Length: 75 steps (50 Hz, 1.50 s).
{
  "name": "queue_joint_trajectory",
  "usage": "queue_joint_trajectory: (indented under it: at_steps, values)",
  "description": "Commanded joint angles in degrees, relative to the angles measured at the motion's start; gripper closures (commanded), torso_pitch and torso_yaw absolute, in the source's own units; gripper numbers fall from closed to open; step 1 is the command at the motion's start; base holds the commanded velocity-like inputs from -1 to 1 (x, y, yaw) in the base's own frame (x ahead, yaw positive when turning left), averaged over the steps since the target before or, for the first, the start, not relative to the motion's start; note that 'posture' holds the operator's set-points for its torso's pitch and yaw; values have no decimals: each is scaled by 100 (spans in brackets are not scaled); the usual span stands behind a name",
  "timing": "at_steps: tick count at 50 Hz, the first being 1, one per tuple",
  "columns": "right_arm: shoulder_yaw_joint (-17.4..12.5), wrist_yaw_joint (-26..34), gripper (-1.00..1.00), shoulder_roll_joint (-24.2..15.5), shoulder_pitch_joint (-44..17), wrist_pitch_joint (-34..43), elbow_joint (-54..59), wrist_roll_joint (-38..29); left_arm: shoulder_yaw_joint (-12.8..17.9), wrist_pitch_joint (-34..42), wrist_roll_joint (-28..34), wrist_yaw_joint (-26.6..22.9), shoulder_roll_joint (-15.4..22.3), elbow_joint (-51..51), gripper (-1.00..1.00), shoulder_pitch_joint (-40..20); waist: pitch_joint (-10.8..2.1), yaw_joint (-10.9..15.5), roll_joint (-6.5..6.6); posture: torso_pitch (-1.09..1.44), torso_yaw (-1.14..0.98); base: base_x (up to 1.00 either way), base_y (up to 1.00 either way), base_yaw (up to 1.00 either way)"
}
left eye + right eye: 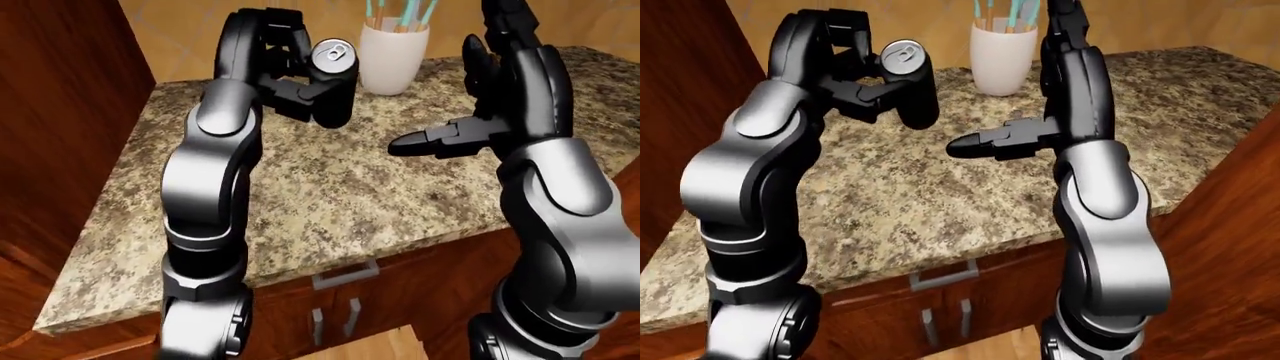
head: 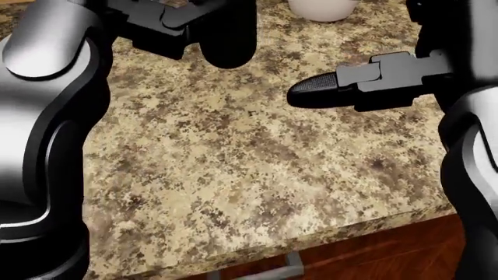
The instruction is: Move the drinks to the dining counter.
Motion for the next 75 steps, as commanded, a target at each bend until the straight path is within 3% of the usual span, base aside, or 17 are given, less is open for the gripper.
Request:
queue_joint_trajectory:
  at_steps: [1,4,20,23,27,35,39,42,44,47,50,53,59,62,70,74,75]
  values:
    - [-6,20,-100,-15,-168,-175,-142,-24,136,-245,69,93,82,-231,100,-239,-157,36,-39,0,0,-49,26,0]
    - [-1,38,-100,-5,-183,-157,-148,-50,127,-219,62,97,89,-260,100,-252,-203,56,458,0,0,-50,28,0]
    - [26,65,-100,73,-92,-177,-210,-126,140,-136,36,112,103,-411,100,-174,-43,-123,137,0,0,-82,30,0]
    - [23,77,-100,80,-85,-202,-195,-137,136,-128,23,110,101,-420,100,-175,57,-162,-160,0,0,-99,34,0]
    - [29,82,-100,99,-40,-244,-199,-151,129,-104,24,119,102,-440,100,-178,-303,-207,-460,0,0,-100,36,0]
    - [42,101,-100,113,-108,-201,-195,-173,141,-27,7,113,132,-496,100,-216,-222,-95,-472,0,0,-100,41,0]
    - [39,104,-100,131,-112,-171,-234,-169,148,27,5,113,147,-547,100,-214,26,-159,-361,0,0,-100,53,0]
    - [58,98,-100,141,-130,-149,-246,-170,160,32,-3,112,154,-547,100,-226,10,-194,220,0,0,-98,63,0]
    - [49,105,-100,159,-125,-179,-248,-148,166,14,-5,111,169,-538,100,-218,27,-117,-10,0,0,-73,94,0]
    - [36,102,-100,198,-96,-206,-259,-96,192,21,-21,115,189,-542,100,-224,27,58,268,0,0,-18,0,100]
    - [31,92,-100,192,-111,-166,-285,-72,196,66,-37,125,194,-587,100,-239,98,242,-21,0,0,0,0,100]
    - [33,78,-100,199,-79,-196,-281,-52,176,43,-34,138,192,-601,100,-201,146,506,-676,0,0,0,0,100]
    - [76,52,-100,206,-93,-144,-345,-35,197,128,-52,137,210,-702,100,-200,225,441,-97,0,0,0,0,100]
    - [87,47,-100,212,-82,-137,-366,-35,200,118,-58,139,221,-707,100,-180,-60,295,517,0,0,0,0,100]
    - [106,48,-100,233,-31,-206,-344,-37,191,90,-60,145,235,-704,100,-154,226,201,-202,0,0,0,0,100]
    - [113,51,-100,235,-36,-185,-354,-44,195,113,-60,139,235,-732,100,-152,100,98,-705,0,0,0,0,100]
    - [115,53,-100,236,-37,-187,-351,-45,195,117,-60,138,237,-735,100,-154,193,132,-562,0,0,0,0,100]
